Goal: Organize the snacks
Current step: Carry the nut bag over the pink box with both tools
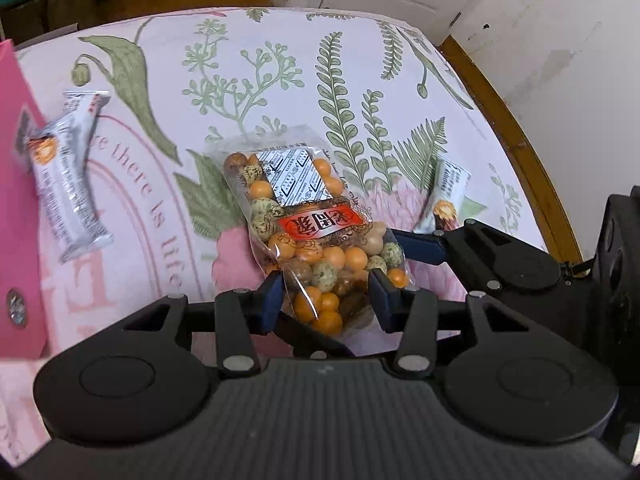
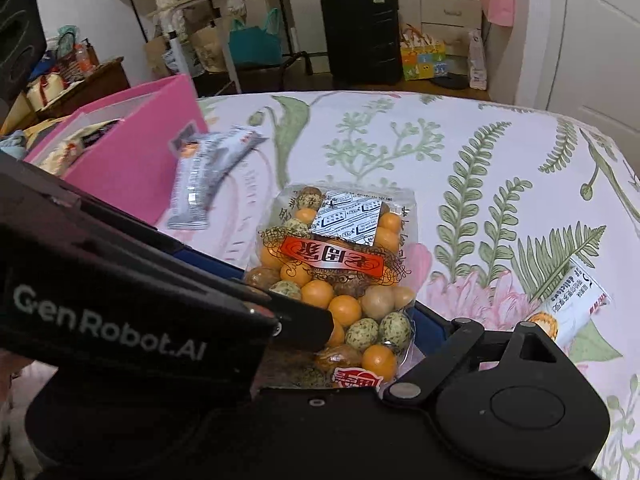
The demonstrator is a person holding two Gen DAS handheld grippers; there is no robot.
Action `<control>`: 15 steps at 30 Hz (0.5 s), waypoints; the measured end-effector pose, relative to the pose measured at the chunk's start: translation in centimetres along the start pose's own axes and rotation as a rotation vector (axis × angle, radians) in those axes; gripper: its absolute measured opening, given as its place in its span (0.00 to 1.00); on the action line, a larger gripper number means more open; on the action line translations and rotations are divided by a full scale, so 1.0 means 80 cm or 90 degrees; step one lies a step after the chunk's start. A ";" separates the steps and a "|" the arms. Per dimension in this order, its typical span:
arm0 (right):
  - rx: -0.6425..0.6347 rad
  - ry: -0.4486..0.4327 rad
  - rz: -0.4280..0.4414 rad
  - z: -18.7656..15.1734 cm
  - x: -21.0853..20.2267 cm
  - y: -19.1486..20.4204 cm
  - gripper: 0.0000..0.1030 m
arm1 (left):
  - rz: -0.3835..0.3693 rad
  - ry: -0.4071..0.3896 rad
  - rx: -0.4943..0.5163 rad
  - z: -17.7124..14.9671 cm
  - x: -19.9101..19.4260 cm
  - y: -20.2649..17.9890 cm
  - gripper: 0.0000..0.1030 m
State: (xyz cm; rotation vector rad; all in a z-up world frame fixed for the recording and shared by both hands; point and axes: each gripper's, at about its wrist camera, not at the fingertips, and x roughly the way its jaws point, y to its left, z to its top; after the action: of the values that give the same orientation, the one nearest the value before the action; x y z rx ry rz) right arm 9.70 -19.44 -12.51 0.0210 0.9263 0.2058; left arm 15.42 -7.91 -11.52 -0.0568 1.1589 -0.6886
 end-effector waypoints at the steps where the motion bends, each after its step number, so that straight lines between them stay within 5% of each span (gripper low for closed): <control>1: 0.002 0.004 0.005 0.000 -0.006 0.005 0.92 | -0.002 0.000 -0.003 -0.003 -0.008 0.000 0.43; 15: -0.116 -0.014 0.012 -0.003 -0.074 0.084 0.92 | -0.021 -0.014 -0.022 -0.051 -0.103 0.006 0.43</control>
State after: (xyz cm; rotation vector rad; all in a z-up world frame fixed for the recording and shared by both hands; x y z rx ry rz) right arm 4.89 -13.98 -7.26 -0.1363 0.8835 0.3060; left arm 10.34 -1.97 -6.64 -0.1129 1.1516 -0.6959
